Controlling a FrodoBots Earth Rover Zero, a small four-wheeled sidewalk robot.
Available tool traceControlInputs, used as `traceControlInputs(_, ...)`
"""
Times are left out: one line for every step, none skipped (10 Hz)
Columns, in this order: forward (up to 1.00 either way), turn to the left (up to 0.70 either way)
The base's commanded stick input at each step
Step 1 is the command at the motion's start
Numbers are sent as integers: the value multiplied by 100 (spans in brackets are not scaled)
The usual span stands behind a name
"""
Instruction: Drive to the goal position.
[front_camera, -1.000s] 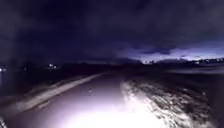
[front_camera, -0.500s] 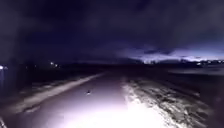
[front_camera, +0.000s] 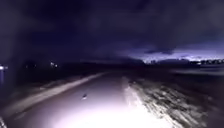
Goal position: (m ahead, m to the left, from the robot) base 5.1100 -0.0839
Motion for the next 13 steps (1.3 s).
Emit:
traceControlInputs(70,0)
traceControlInputs(70,0)
traceControlInputs(70,0)
traceControlInputs(70,0)
traceControlInputs(70,0)
traceControlInputs(70,0)
traceControlInputs(70,0)
traceControlInputs(70,0)
traceControlInputs(70,3)
traceControlInputs(70,9)
traceControlInputs(70,16)
traceControlInputs(70,8)
traceControlInputs(70,0)
